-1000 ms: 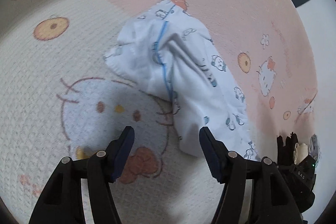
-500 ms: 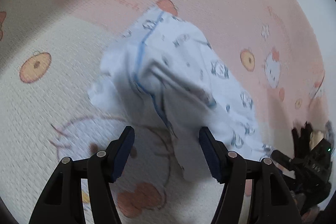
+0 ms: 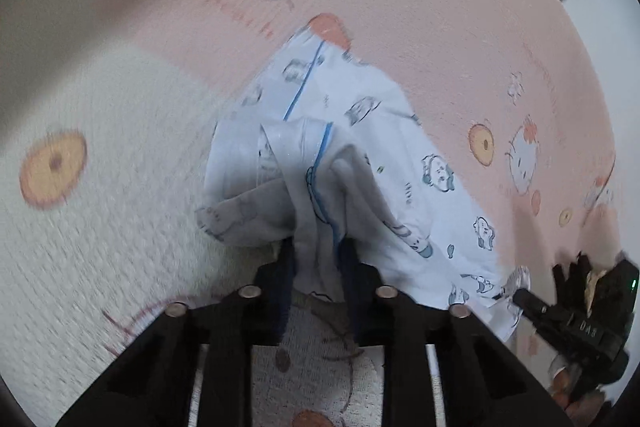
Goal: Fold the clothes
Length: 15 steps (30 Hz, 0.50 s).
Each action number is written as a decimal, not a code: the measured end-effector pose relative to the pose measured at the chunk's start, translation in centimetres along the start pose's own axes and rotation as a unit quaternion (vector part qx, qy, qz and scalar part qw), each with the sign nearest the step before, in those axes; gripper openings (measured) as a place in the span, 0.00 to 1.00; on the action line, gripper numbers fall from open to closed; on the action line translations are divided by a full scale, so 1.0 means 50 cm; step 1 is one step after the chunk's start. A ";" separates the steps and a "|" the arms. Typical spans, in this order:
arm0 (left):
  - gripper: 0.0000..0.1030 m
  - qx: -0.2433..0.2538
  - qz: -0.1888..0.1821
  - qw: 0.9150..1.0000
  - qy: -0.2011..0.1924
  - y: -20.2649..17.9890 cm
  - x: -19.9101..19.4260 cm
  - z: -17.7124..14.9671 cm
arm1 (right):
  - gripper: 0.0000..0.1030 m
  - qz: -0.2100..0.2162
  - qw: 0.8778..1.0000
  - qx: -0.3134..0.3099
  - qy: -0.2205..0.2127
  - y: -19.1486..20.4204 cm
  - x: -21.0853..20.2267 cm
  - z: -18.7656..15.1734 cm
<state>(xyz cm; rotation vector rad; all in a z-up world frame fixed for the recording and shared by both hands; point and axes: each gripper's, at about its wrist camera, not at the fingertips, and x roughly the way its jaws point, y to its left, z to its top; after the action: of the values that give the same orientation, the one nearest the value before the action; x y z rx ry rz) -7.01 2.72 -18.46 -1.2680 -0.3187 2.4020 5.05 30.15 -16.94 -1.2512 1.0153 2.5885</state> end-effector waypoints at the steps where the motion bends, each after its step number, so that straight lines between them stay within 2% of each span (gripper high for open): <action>1: 0.07 0.019 0.009 1.000 -0.006 -0.010 -0.010 0.002 | 0.09 -0.001 1.000 0.001 -0.005 -0.001 -0.002 0.004; 4: 0.07 0.069 0.028 0.997 -0.018 -0.035 -0.026 0.020 | 0.09 0.007 1.000 0.009 -0.029 -0.007 -0.019 0.020; 9: 0.06 0.095 0.020 0.995 -0.023 -0.044 -0.022 0.066 | 0.09 0.023 0.997 0.002 -0.071 -0.012 -0.041 0.058; 12: 0.06 0.086 0.011 0.996 -0.007 -0.037 0.006 0.087 | 0.09 0.022 0.998 -0.011 -0.058 -0.012 -0.028 0.070; 15: 0.06 0.051 -0.005 0.999 -0.004 -0.025 0.007 0.084 | 0.09 0.032 0.998 -0.031 -0.044 0.005 -0.022 0.060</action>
<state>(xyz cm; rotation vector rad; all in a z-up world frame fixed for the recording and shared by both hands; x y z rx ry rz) -10.34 3.93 -15.90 -1.2096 -0.2017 2.3830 3.67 31.97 -14.66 -1.1252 0.9824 2.7158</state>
